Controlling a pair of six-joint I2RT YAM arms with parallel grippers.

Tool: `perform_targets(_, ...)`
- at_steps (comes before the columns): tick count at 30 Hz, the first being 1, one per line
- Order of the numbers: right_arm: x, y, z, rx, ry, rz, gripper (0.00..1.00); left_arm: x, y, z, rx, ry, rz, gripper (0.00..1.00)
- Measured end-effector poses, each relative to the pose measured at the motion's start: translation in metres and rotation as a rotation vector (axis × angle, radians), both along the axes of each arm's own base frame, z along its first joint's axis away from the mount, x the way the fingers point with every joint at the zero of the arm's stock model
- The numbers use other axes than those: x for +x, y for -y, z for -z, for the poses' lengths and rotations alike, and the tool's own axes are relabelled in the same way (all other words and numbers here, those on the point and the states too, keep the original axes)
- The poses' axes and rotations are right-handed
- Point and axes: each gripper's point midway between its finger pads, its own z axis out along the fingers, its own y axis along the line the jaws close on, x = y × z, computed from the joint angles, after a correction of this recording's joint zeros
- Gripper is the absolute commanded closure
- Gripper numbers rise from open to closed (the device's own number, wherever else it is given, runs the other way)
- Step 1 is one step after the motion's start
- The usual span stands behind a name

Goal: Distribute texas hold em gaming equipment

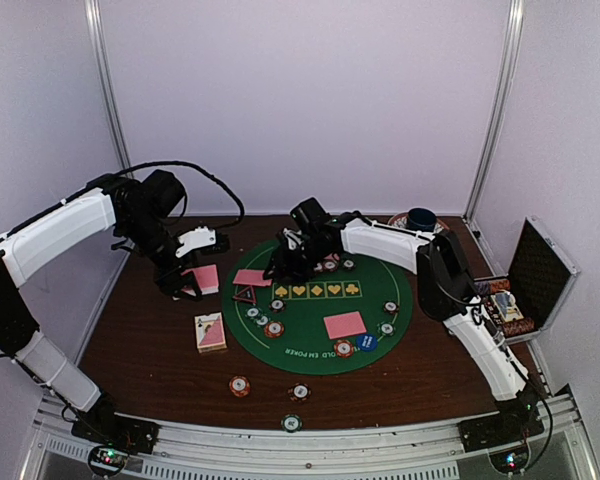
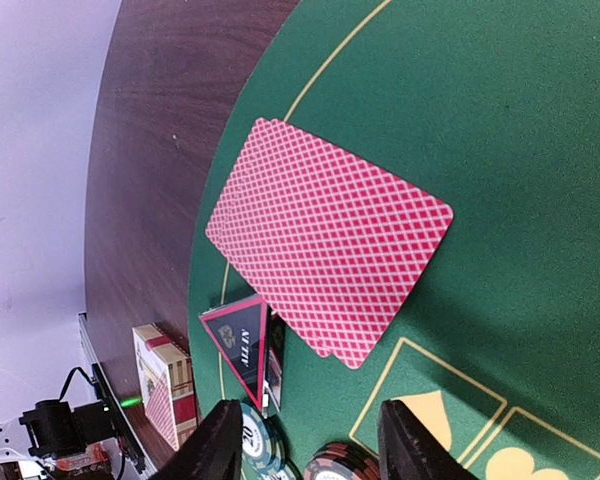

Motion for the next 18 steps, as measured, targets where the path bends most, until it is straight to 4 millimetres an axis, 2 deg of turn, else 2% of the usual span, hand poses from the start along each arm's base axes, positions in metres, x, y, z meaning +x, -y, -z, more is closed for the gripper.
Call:
perform_targets(6, -0.001, 0.002, 0.0, -0.011, -0.006, -0.003, 0.5, 0.0, 0.0, 0.0, 0.0, -0.001, 0.0, 1.0)
perform_targets(13, 0.006, -0.009, -0.016, 0.041, 0.029, -0.004, 0.52, 0.0, 0.0, 0.0, 0.0, -0.001, 0.0, 1.0)
perform_targets(18, 0.006, -0.018, -0.011, 0.061, 0.032, -0.008, 0.52, 0.0, 0.0, 0.0, 0.0, -0.001, 0.0, 1.0)
